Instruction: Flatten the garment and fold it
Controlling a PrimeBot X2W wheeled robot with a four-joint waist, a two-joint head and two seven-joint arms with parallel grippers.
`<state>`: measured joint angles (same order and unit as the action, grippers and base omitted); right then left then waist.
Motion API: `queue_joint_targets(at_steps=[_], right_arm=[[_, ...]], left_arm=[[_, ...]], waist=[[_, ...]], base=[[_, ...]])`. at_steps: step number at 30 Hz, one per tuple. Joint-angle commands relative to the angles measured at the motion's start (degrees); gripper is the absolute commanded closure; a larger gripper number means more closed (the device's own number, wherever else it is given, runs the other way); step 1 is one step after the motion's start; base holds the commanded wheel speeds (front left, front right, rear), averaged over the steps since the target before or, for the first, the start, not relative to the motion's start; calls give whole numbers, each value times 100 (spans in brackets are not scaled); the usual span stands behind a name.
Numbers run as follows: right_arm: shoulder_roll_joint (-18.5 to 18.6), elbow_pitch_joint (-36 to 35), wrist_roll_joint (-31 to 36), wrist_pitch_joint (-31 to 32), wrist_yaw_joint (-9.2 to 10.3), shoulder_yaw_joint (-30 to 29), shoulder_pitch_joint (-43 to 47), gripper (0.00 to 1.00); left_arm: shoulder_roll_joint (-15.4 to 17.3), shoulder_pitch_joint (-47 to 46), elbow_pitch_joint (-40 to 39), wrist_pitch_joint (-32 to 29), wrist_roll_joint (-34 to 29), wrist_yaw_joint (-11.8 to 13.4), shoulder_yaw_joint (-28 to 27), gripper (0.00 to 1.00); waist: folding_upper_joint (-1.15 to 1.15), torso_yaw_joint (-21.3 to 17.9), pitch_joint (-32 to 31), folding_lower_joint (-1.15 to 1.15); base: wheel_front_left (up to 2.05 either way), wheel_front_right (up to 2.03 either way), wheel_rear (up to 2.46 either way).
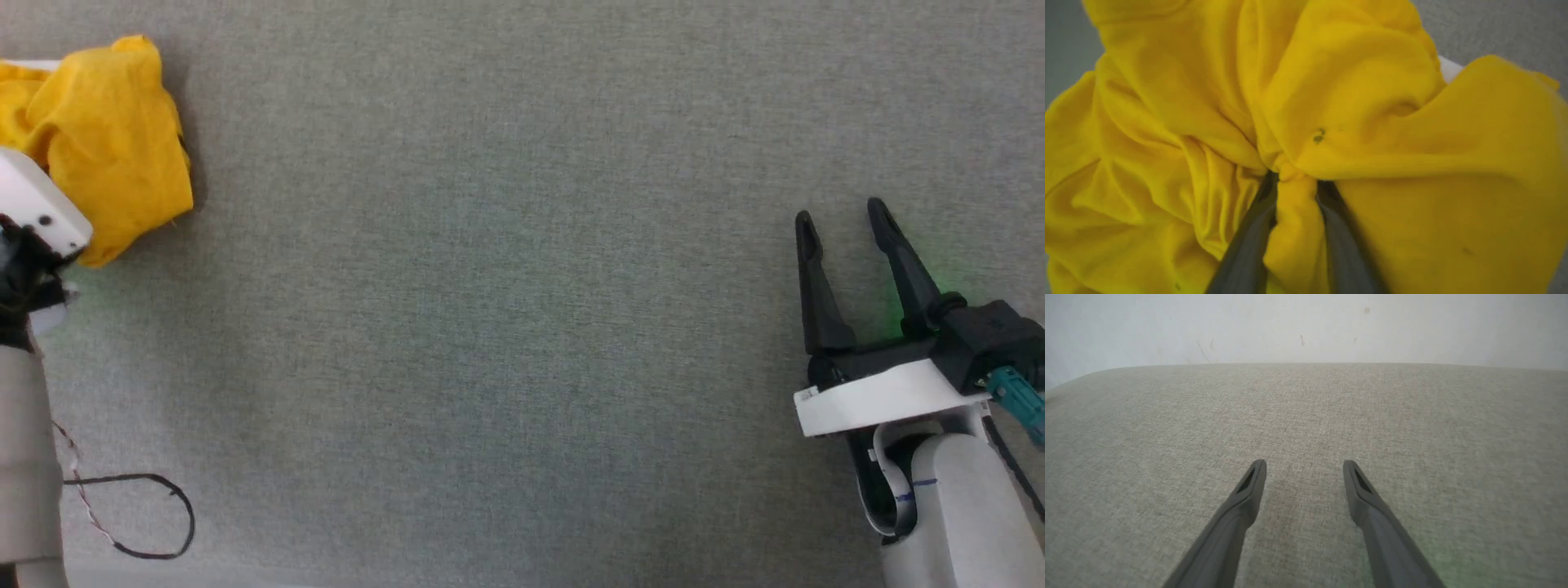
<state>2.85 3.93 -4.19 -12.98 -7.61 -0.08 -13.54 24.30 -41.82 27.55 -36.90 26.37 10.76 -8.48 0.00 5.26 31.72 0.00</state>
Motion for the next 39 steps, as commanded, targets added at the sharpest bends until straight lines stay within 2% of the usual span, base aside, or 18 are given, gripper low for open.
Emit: queue_joint_targets(at_steps=[1,4,9,13,18,25,32,35,39], right_arm=[[3,94,-33,-25,12,-30,31,0],[3,183,-54,-46,12,-40,118,0],[3,312,-152,-80,12,-116,319,0],[3,424,-252,-102,12,-209,526,0],[3,523,-347,-124,12,-315,766,0],[3,544,-422,-123,12,-367,1005,0],[3,502,-429,-63,12,-324,1091,0],[3,477,-432,-32,12,-330,1119,0],[3,464,-446,-5,12,-326,1144,0]], left_arm=[[-237,350,79,-26,-83,-19,174,100],[-50,397,-223,681,-419,1,243,100],[171,154,-400,2293,-982,-132,481,100],[130,-182,-478,3414,-1277,-324,785,100],[-111,-667,-514,4248,-1475,-552,1214,100],[-933,-1257,-353,4705,-1495,-897,1944,100],[-1827,-1217,32,4827,-1270,-1242,2579,100],[-2039,-992,304,4764,-1059,-1360,2878,100],[-2130,-623,823,4333,-760,-1499,3464,100]], waist=[[0,99,-292,0],[0,208,-677,0],[0,326,-1355,0],[0,336,-1878,0],[0,172,-2411,0],[0,-284,-2847,0],[0,-965,-2975,0],[0,-1262,-2968,0],[0,-1576,-2942,0]], base=[[0,0,0],[0,0,0],[0,0,0],[0,0,0],[0,0,0],[0,0,0],[0,0,0],[0,0,0],[0,0,0]])
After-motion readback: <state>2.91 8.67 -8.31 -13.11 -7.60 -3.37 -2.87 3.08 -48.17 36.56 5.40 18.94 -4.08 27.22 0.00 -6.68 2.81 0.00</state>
